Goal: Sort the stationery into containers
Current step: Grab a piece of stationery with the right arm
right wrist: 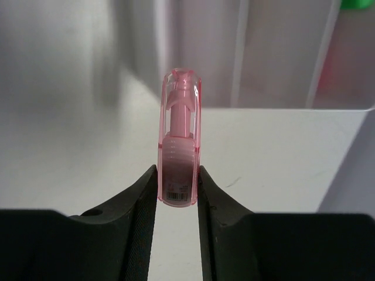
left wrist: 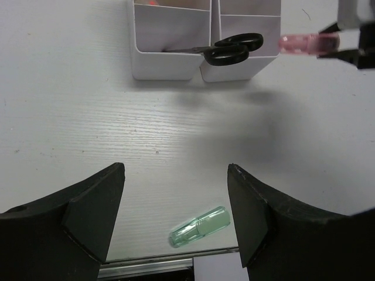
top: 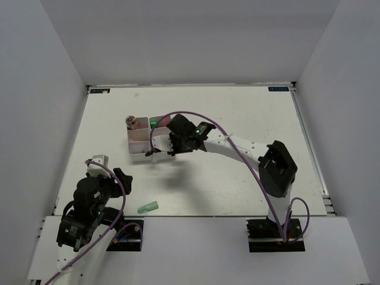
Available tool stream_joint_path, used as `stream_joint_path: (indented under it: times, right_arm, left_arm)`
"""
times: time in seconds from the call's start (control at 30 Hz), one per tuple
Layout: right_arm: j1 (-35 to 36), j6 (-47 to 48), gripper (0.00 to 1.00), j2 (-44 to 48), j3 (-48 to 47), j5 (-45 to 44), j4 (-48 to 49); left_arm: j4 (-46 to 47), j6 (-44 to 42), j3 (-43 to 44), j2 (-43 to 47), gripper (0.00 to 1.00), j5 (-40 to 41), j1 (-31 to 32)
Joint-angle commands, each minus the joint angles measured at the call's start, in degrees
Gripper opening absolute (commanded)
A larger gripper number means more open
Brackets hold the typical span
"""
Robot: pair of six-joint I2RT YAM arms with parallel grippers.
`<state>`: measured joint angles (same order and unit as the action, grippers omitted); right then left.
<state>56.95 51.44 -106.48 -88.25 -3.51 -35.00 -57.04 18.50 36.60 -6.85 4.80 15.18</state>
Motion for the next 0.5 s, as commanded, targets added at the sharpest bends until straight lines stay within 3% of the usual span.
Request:
stream_joint_path:
  times: [0.0, 0.3, 0.47]
  right_arm:
    - [-0.52, 2.08, 0.0, -4.17, -7.8, -4.49, 4.77]
    - [-0.79, 6.83, 0.0, -13.05, -20.73, -3.96, 0.03]
    - [-0.7, 7.01, 0.0, -12.97, -19.77, -2.38, -0.59]
  left_arm:
    - [-0.62, 0.66, 0.93, -1.32, 0.81, -1.54, 0.37]
    - [-1.24, 0.22, 1.19, -1.32, 0.81, -1.81, 0.11]
    - [-1.41, 0.3, 0.75, -0.97, 0.82, -1.9, 0.2]
